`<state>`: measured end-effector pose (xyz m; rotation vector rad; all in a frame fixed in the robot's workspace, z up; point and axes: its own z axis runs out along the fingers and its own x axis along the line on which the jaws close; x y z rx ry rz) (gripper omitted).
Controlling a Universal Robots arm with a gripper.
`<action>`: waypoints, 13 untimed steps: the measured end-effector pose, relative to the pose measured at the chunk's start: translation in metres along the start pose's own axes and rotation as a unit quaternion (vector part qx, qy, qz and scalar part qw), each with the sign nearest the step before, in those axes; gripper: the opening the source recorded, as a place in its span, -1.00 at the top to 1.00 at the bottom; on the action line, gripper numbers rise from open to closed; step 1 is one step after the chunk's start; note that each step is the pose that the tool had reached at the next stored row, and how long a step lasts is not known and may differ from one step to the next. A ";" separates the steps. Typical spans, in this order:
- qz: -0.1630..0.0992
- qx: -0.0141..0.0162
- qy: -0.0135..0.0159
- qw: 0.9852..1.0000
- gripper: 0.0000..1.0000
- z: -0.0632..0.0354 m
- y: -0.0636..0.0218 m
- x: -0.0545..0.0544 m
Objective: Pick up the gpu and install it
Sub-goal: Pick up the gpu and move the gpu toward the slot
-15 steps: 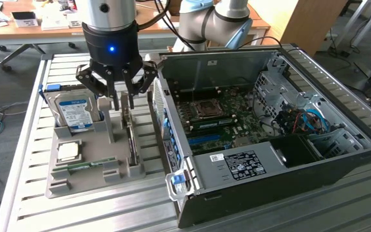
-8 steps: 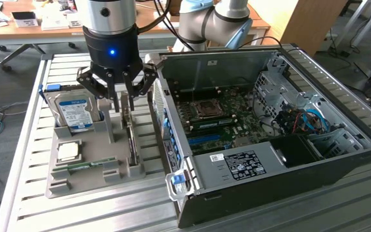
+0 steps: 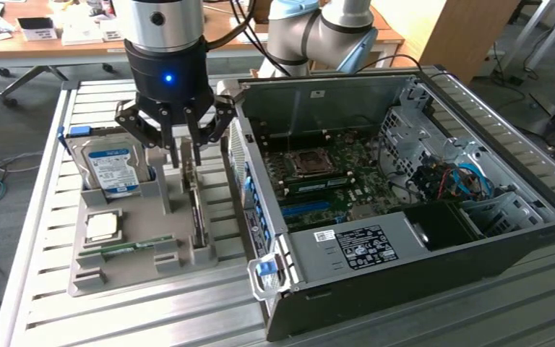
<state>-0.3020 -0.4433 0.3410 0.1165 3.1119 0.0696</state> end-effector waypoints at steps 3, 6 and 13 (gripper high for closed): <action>0.000 0.000 0.000 1.000 0.29 -0.0002 0.0000 0.000; 0.000 0.000 0.000 1.000 0.29 -0.0001 0.0000 0.000; 0.000 0.000 0.000 1.000 0.29 0.0031 -0.0001 0.000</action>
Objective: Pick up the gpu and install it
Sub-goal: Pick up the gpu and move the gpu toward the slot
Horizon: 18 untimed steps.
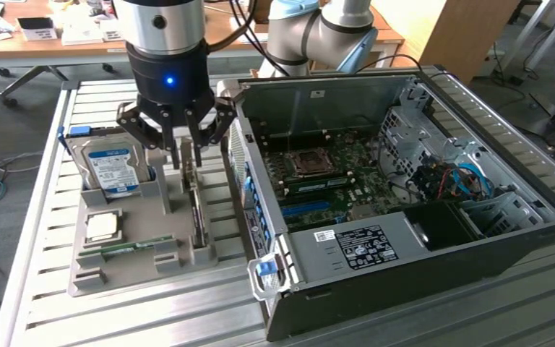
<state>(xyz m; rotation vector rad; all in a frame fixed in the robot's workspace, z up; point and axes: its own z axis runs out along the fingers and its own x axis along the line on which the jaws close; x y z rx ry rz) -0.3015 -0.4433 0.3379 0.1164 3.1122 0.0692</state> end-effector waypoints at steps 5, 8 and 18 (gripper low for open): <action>0.000 0.000 0.000 1.000 0.29 0.0009 -0.0001 0.000; 0.000 0.000 0.000 1.000 0.29 0.0011 0.0000 0.000; 0.000 0.000 0.000 1.000 0.29 0.0019 -0.0001 0.000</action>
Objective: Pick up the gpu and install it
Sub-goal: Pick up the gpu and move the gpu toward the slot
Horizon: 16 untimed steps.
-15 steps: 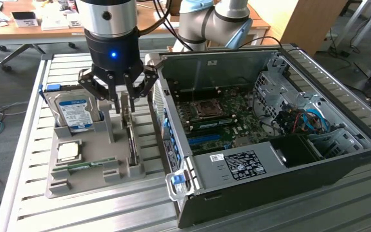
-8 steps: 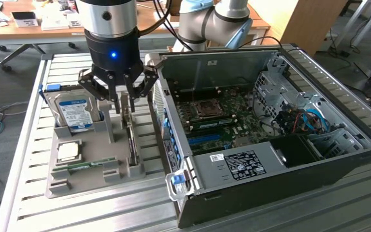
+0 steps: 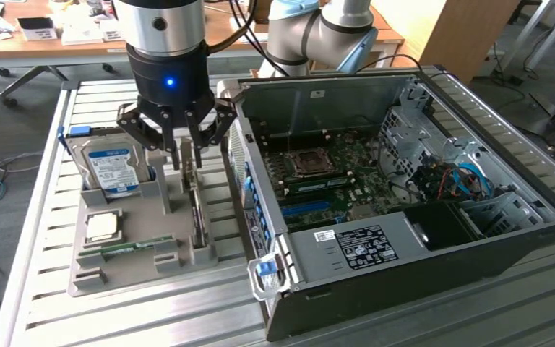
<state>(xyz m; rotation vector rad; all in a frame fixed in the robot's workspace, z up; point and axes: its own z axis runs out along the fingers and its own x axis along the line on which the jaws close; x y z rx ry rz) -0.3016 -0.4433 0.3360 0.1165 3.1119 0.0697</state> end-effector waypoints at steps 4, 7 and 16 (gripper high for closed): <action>0.000 0.000 0.000 1.000 0.29 0.0041 -0.0002 0.000; 0.000 0.000 0.000 1.000 0.29 0.0057 -0.0003 0.000; 0.000 0.000 0.000 1.000 0.29 0.0079 -0.0004 0.000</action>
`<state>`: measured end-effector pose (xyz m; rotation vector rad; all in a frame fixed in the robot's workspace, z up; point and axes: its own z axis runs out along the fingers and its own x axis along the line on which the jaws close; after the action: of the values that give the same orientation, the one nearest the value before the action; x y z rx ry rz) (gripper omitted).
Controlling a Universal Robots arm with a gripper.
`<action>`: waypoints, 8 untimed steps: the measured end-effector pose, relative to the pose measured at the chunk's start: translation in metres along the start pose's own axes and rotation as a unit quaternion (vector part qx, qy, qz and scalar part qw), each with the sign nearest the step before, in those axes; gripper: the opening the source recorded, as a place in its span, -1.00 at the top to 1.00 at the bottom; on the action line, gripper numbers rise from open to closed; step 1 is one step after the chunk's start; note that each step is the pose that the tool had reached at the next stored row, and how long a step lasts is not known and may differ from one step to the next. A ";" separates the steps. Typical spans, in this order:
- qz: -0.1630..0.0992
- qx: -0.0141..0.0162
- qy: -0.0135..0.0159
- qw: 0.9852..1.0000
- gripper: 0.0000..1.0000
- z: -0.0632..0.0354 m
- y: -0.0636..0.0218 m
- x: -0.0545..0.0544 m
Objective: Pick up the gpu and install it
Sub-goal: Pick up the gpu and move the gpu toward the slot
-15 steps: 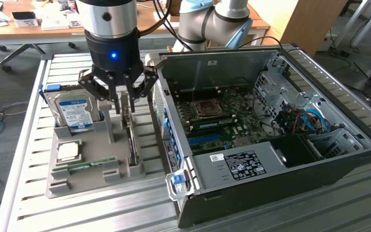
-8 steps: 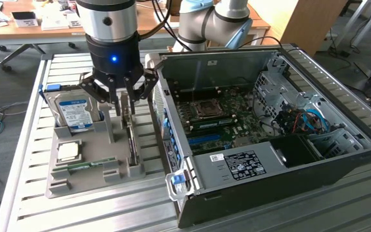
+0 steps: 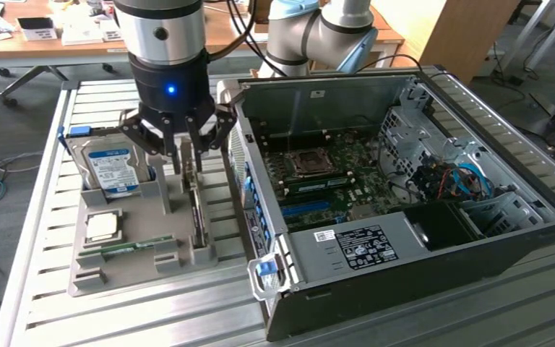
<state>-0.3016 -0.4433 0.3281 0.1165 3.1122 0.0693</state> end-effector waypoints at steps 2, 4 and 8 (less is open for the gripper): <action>0.000 0.000 0.000 1.000 0.29 0.0004 0.0000 0.000; 0.000 0.000 0.000 1.000 0.29 0.0009 -0.0001 0.000; 0.000 0.000 0.000 1.000 0.29 0.0012 -0.0001 0.000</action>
<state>-0.3016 -0.4433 0.3269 0.1166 3.1122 0.0693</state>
